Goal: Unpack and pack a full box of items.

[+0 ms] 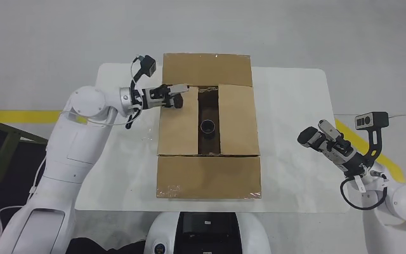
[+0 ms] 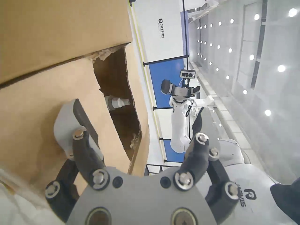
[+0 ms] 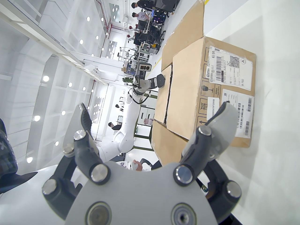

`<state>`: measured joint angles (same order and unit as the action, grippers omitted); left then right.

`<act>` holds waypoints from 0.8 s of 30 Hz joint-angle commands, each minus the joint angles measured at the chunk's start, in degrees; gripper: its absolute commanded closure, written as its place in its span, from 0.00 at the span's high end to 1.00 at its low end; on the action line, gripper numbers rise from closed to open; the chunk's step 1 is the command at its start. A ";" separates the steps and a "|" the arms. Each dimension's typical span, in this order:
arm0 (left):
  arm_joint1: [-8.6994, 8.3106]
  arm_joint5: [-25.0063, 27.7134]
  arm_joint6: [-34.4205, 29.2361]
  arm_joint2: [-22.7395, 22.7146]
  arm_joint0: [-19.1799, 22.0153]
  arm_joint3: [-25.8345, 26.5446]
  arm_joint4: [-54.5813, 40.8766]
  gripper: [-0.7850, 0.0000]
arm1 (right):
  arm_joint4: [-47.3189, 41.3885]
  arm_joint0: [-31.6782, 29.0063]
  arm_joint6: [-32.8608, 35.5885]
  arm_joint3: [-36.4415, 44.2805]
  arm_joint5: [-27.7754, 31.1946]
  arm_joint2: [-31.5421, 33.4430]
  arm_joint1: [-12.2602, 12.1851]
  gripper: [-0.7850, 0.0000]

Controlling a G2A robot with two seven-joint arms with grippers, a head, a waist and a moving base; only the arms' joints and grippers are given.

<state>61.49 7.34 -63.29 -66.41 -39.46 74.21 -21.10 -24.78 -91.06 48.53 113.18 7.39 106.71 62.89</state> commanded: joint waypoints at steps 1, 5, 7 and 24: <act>-0.09 0.80 1.39 -1.31 -0.16 0.31 -1.51 1.00 | 0.00 0.00 0.00 0.00 0.00 0.00 0.00 1.00; -0.49 1.97 4.03 -4.31 -0.35 0.09 -2.80 1.00 | 0.00 0.00 0.00 0.00 0.00 0.00 0.00 1.00; -0.74 2.60 5.23 -5.82 -0.40 -0.50 -2.78 1.00 | 0.00 0.00 0.00 0.00 0.00 0.00 0.00 1.00; -0.24 7.40 13.25 -5.09 4.07 -16.62 2.85 1.00 | 0.00 0.00 0.00 0.00 0.00 0.00 0.00 1.00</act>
<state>61.03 14.41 -50.45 -72.20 -36.02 58.67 -18.44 -24.78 -91.06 48.53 113.18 7.39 106.71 62.89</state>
